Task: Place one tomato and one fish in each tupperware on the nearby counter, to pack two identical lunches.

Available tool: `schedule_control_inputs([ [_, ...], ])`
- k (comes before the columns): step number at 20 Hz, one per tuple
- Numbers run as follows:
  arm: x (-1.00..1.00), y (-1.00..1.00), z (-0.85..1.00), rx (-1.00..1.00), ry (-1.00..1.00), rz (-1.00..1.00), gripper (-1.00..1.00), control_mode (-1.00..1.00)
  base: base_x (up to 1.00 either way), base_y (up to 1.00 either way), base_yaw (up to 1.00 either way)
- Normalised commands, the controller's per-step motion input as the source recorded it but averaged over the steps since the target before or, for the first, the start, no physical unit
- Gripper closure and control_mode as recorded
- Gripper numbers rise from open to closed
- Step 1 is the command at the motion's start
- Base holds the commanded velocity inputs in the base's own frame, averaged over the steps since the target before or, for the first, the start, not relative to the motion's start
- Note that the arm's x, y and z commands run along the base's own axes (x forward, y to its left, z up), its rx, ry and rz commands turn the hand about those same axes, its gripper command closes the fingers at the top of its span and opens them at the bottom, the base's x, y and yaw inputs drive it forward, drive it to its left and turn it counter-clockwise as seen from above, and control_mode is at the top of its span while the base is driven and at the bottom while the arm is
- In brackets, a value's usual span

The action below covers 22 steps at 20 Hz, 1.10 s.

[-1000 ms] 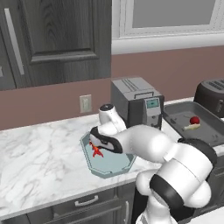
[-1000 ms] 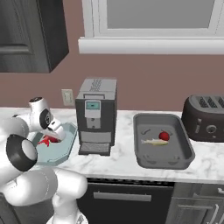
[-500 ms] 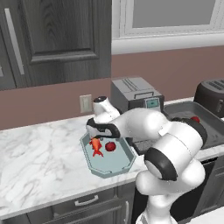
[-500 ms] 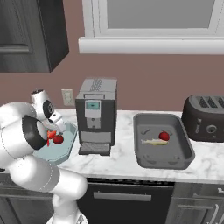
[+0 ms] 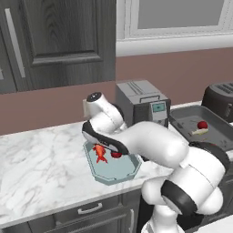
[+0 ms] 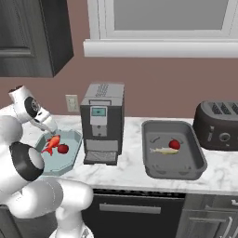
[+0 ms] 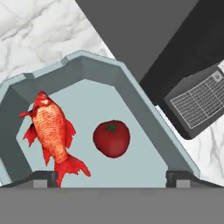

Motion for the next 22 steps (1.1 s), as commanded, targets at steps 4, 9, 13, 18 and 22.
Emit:
schedule_control_inputs([
  [4, -1.0, 0.27, 0.98, -0.19, -0.65, 0.0, -1.0, -1.0, 0.0, 0.0, 0.0],
  [9, -1.0, -0.12, 0.69, -0.06, -0.61, 0.0, -1.0, -1.0, 0.0, 0.0, 0.0],
  [13, -1.0, -0.61, 0.7, 0.01, -0.55, 0.04, -1.0, -1.0, 0.0, 0.0, 0.0],
  [18, -1.0, -0.87, 0.71, 0.0, -0.56, 0.06, -1.0, -1.0, 0.0, 0.0, 0.0],
  [22, -1.0, -0.96, 0.36, 0.16, -0.49, 0.04, -1.0, -1.0, 0.0, 0.0, 0.0],
])
